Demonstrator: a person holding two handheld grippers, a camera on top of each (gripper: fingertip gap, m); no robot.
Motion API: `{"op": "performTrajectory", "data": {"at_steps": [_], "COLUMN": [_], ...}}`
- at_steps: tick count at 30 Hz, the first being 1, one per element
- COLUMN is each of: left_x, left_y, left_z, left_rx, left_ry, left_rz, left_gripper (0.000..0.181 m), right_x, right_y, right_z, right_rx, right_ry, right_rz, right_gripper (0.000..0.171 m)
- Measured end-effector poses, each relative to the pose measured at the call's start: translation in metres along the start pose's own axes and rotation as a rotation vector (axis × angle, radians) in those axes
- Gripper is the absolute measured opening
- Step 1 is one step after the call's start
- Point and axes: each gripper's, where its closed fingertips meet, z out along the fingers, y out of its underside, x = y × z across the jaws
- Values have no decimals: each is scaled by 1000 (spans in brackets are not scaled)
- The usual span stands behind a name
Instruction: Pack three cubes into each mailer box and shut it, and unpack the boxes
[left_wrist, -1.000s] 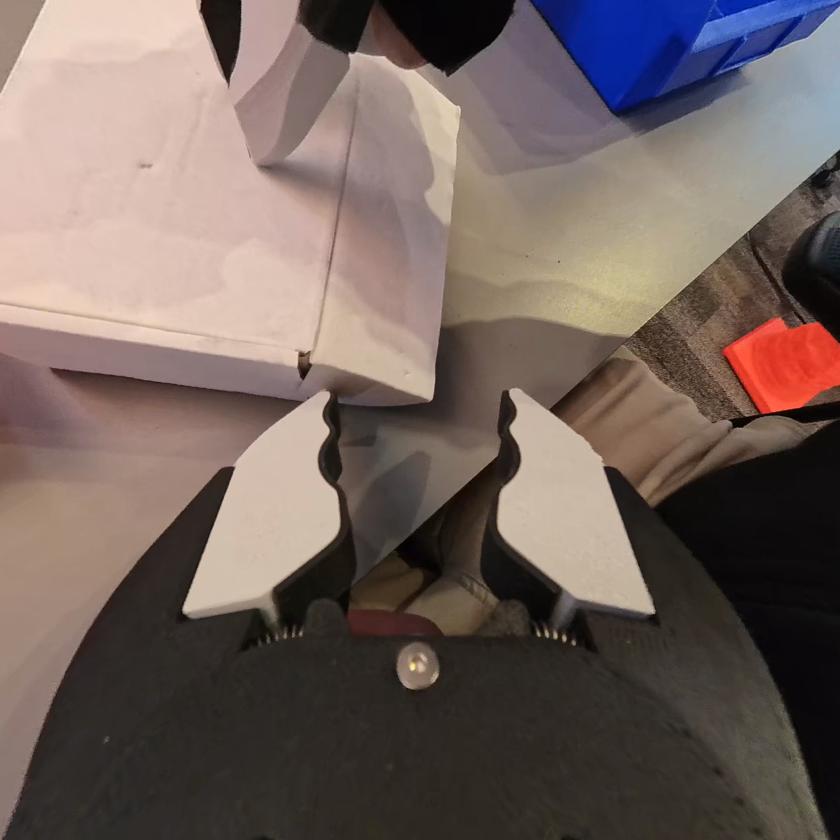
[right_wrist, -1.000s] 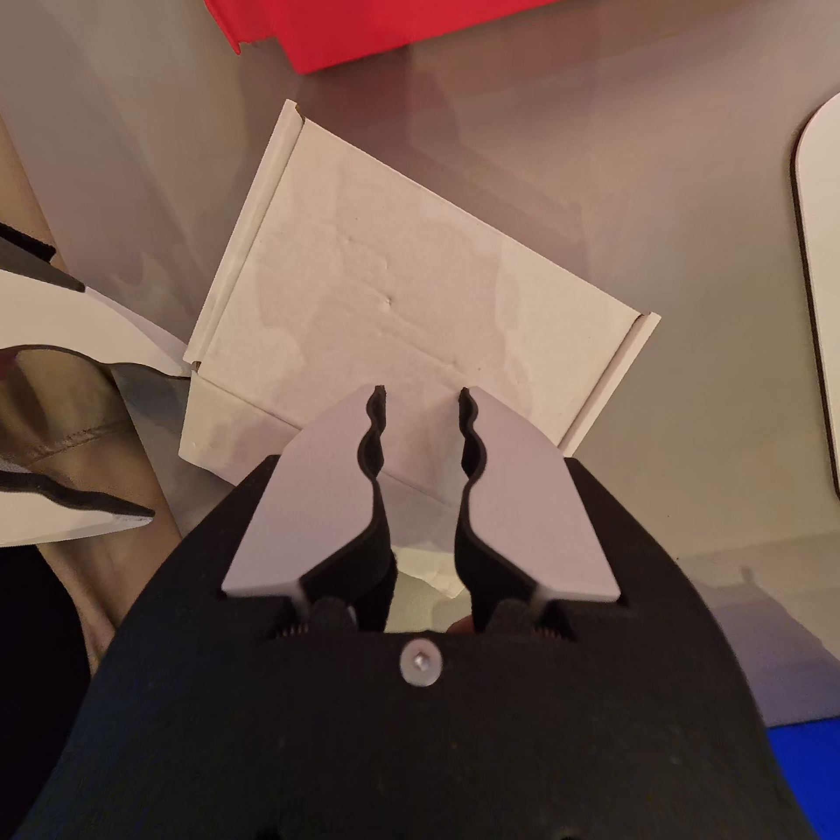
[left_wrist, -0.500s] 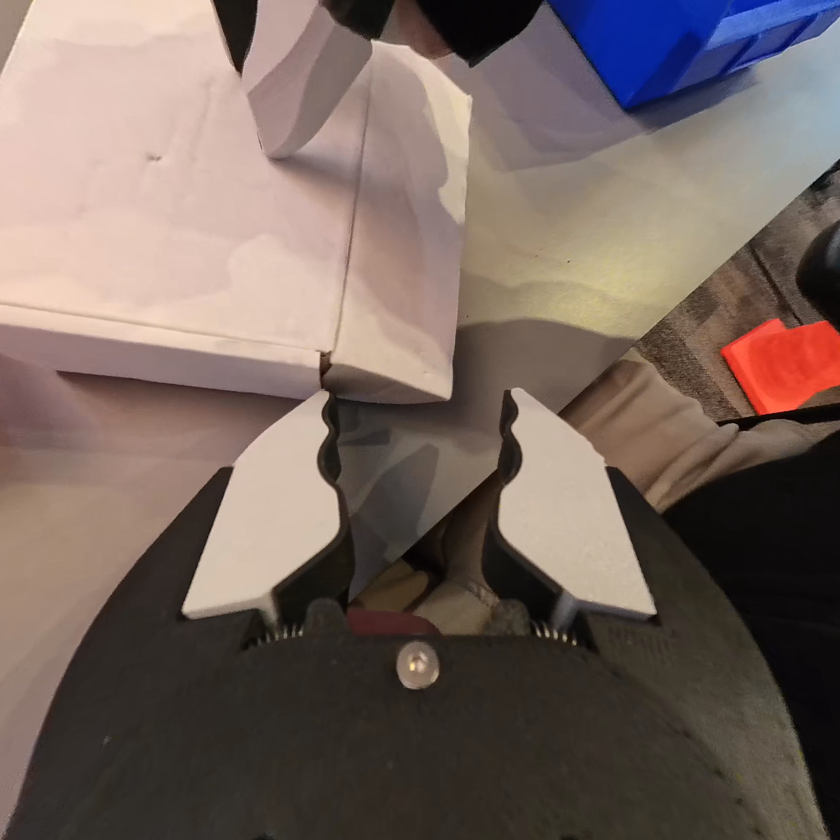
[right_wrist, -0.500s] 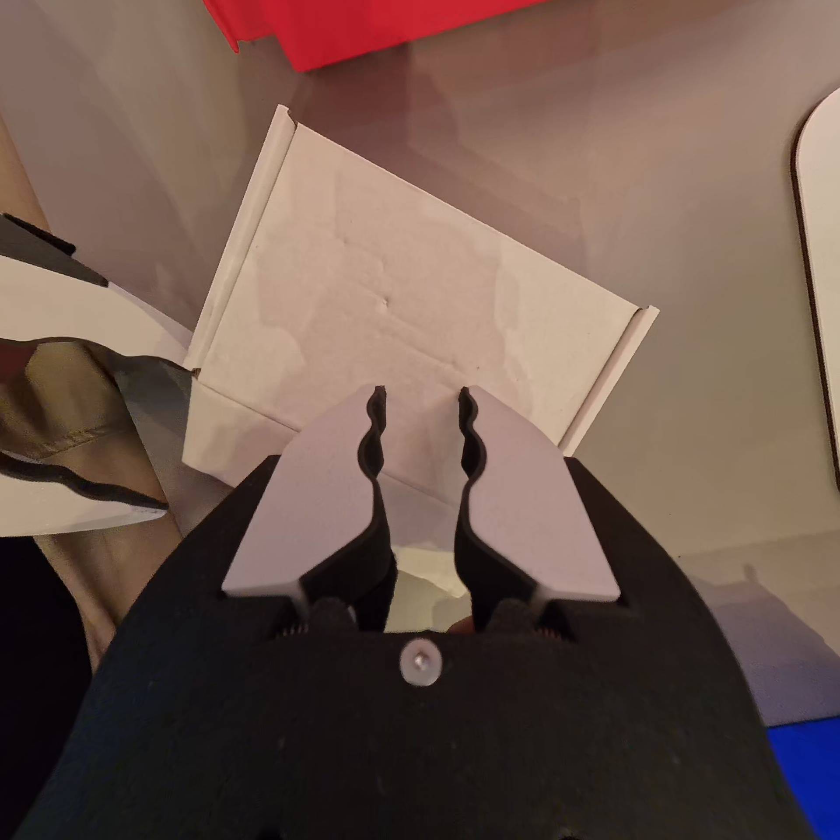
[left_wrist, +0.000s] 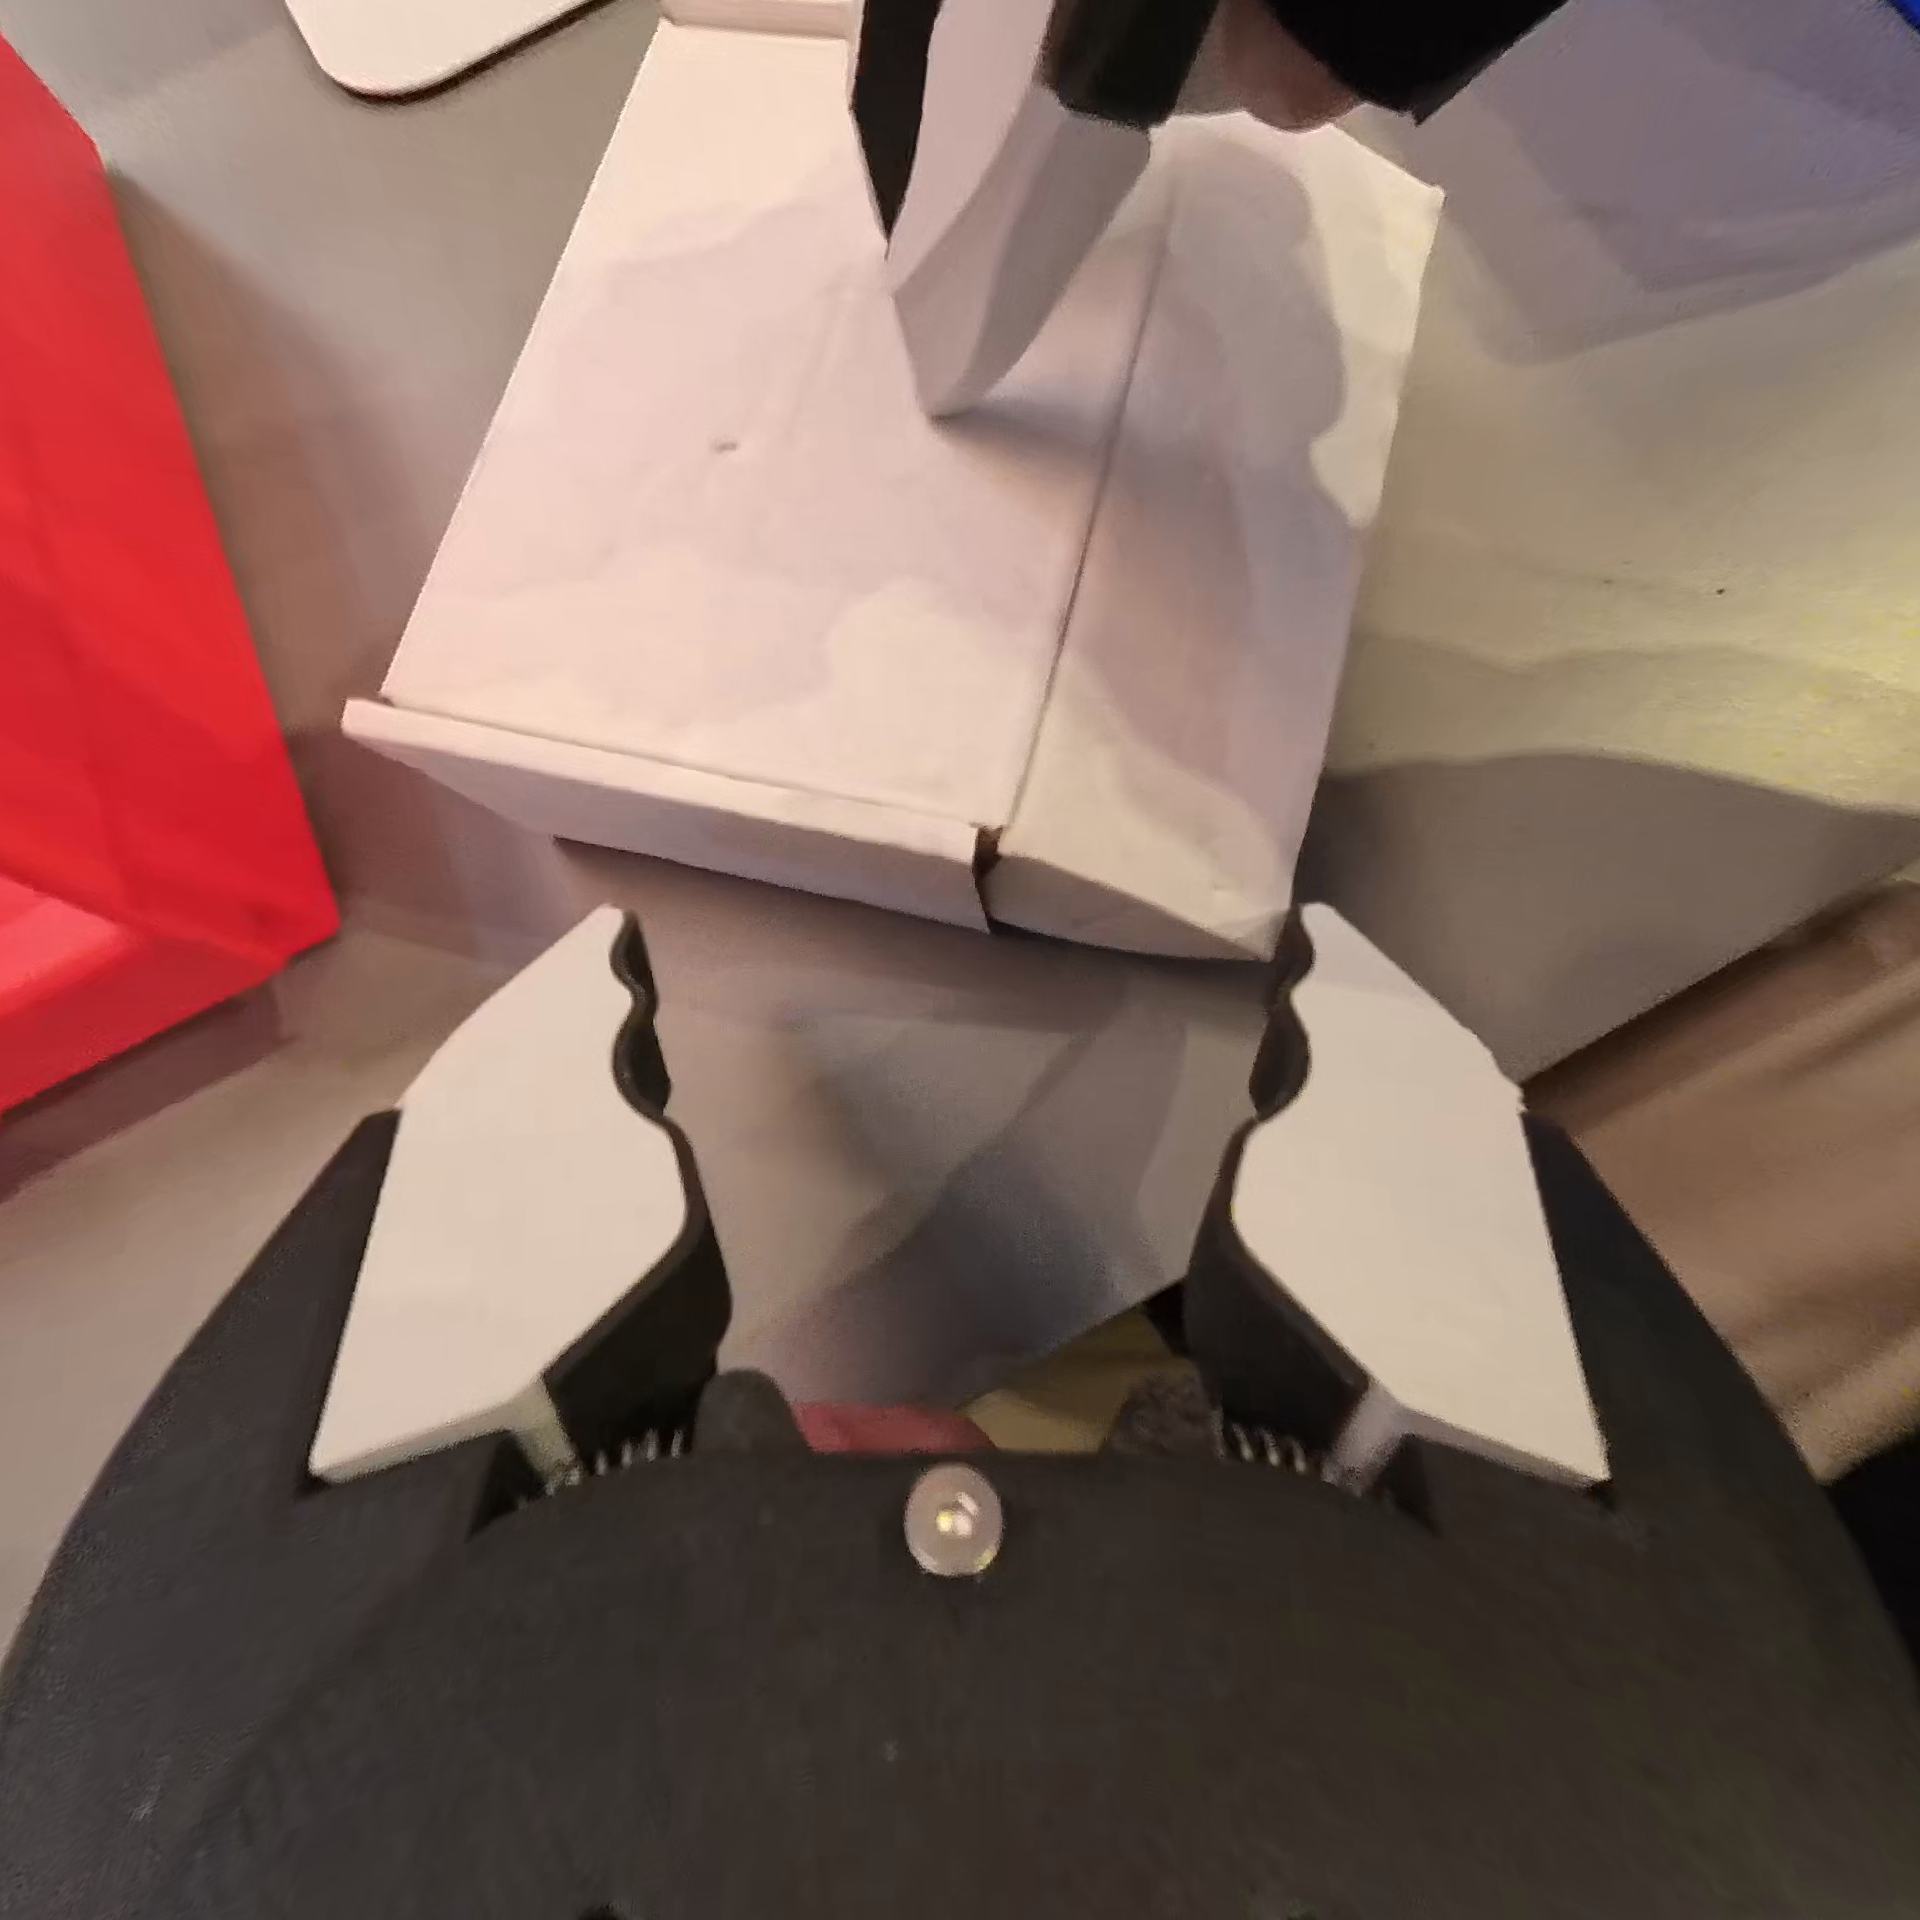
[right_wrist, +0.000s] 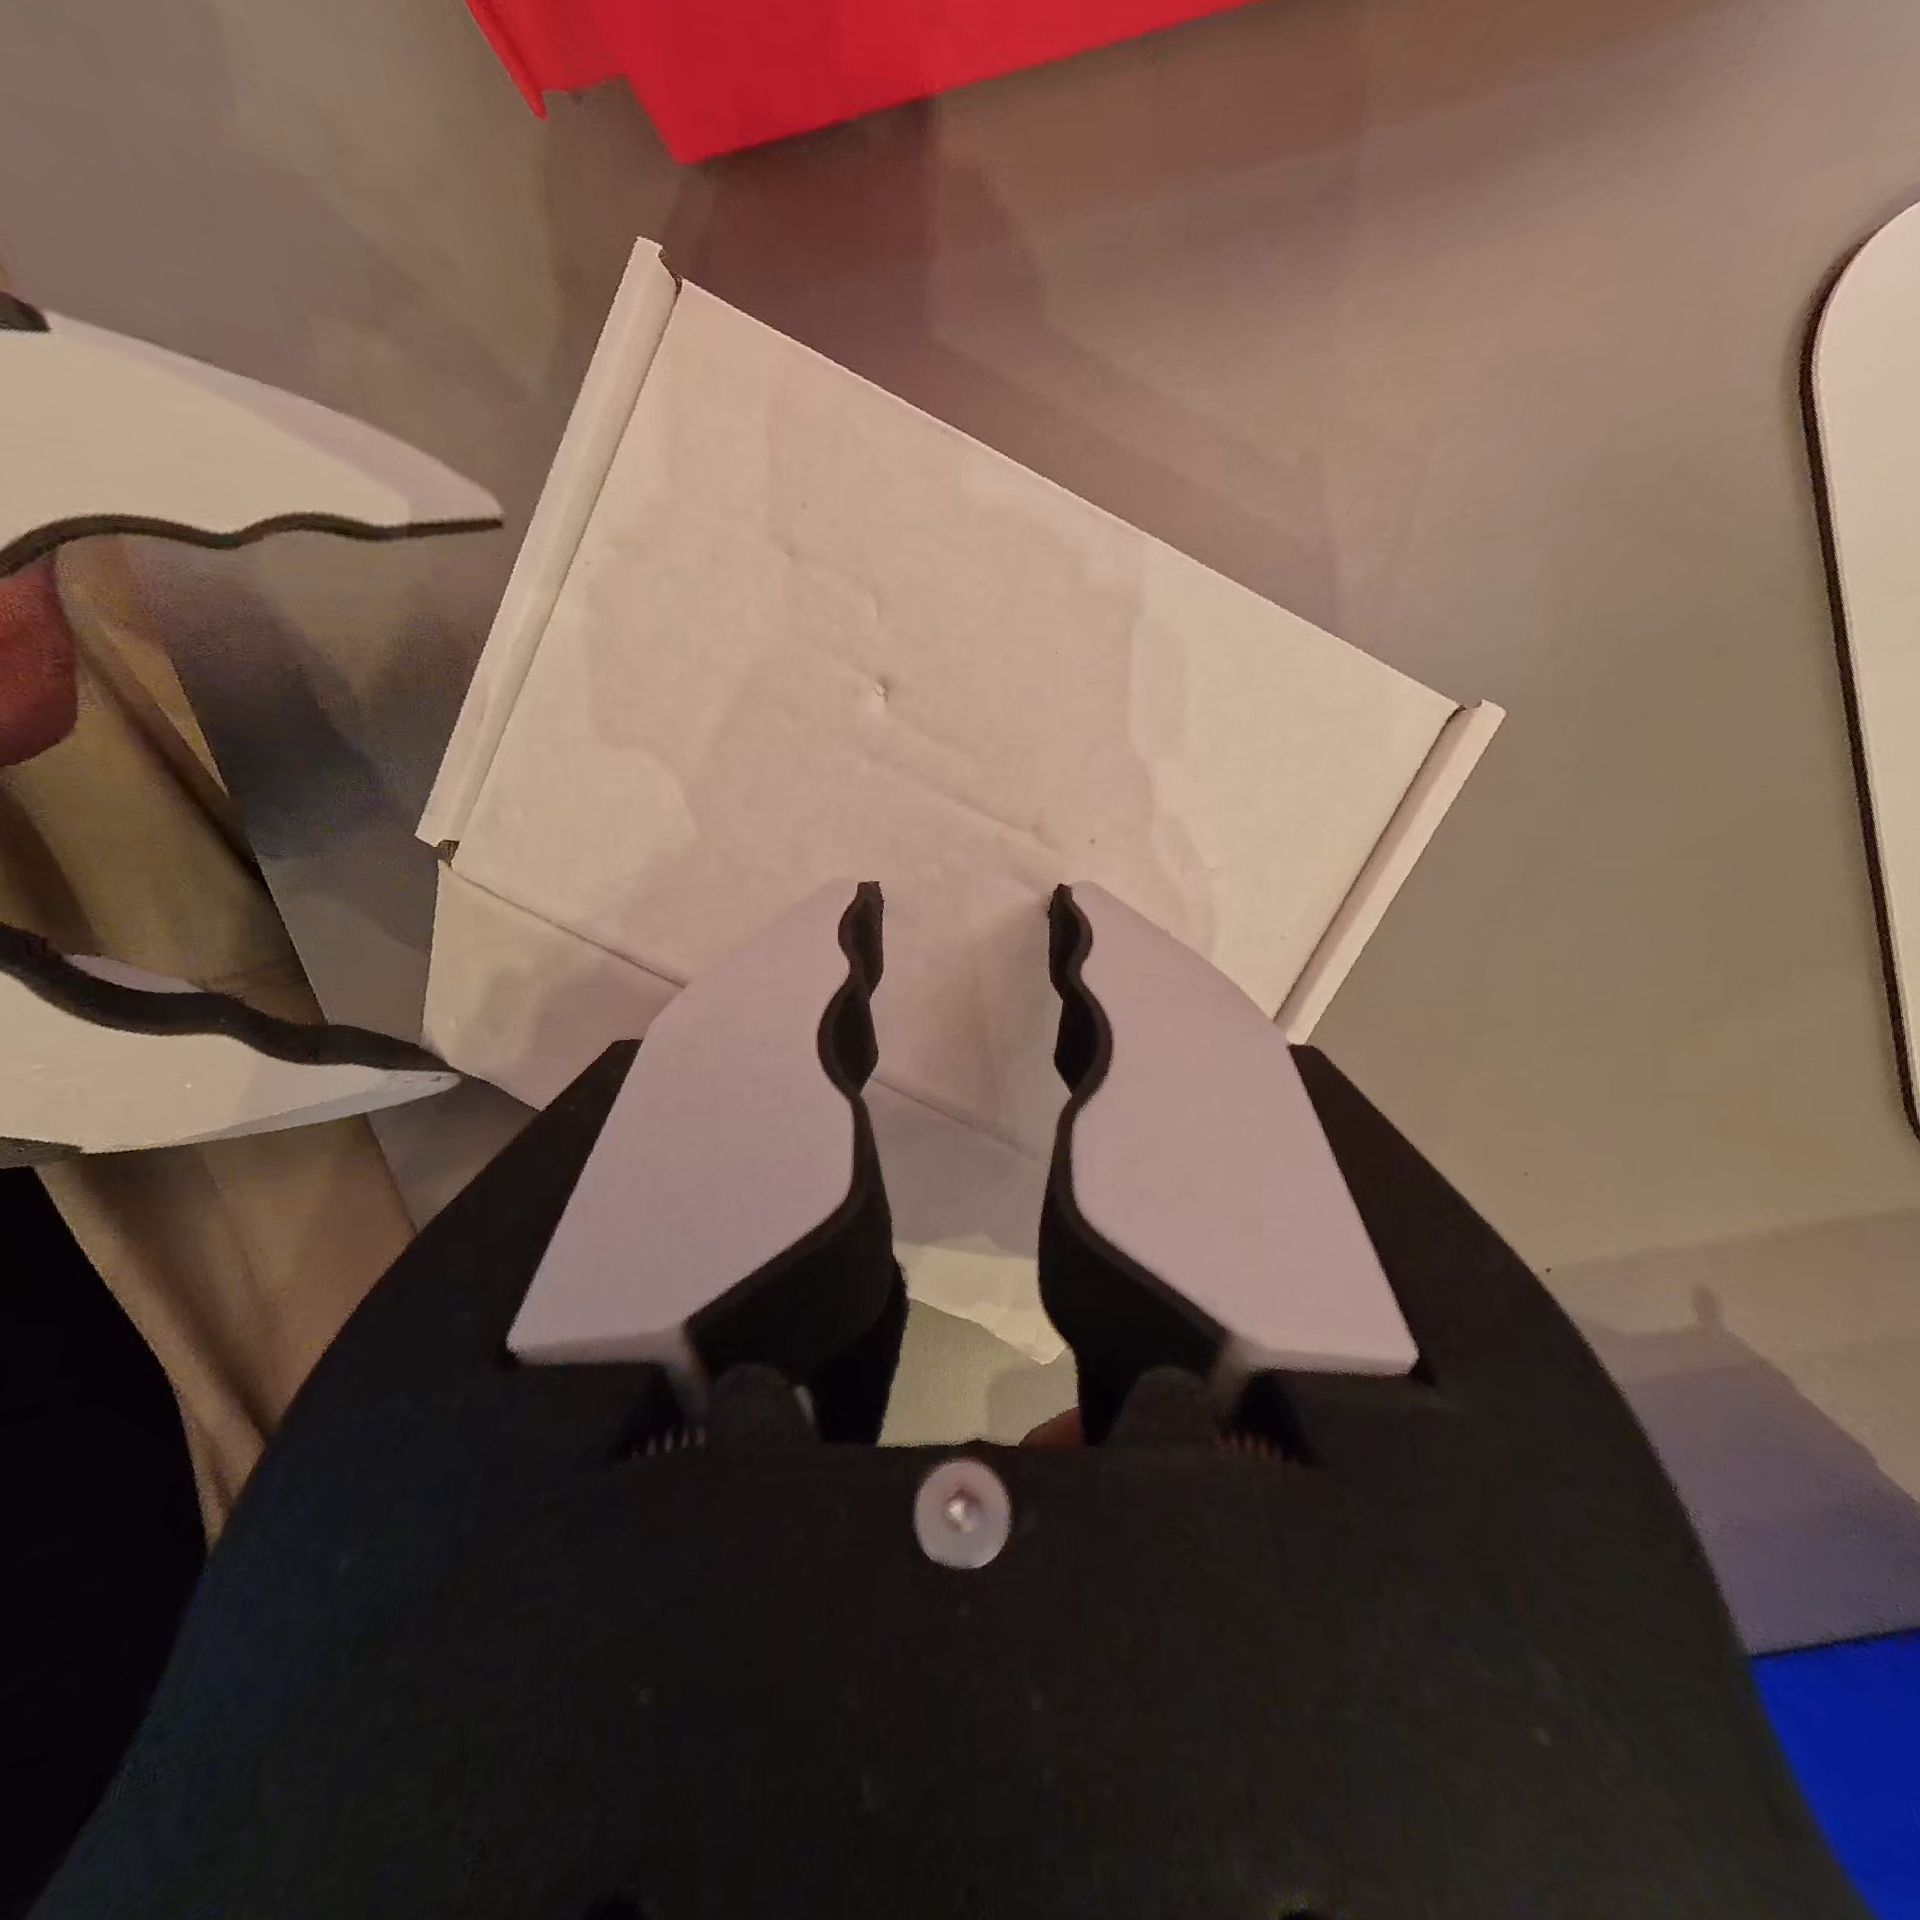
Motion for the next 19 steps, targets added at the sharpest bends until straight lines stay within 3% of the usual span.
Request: {"op": "performTrajectory", "data": {"at_steps": [6,12,16,19], "left_x": [1,-6,-15,-21], "left_y": [1,9,10,8], "left_z": [14,20,18,11], "left_rx": [-32,-45,-44,-41], "left_ry": [44,125,120,111], "left_rz": [76,93,130,164], "left_gripper": [96,62,71,78], "right_x": [0,1,-3,-2], "right_y": [1,4,4,3], "right_z": [0,-2,-5,-17], "right_rx": [-8,-13,12,63], "right_ry": [1,0,-66,-104], "right_rz": [2,11,27,91], "right_gripper": [31,27,30,43]}}
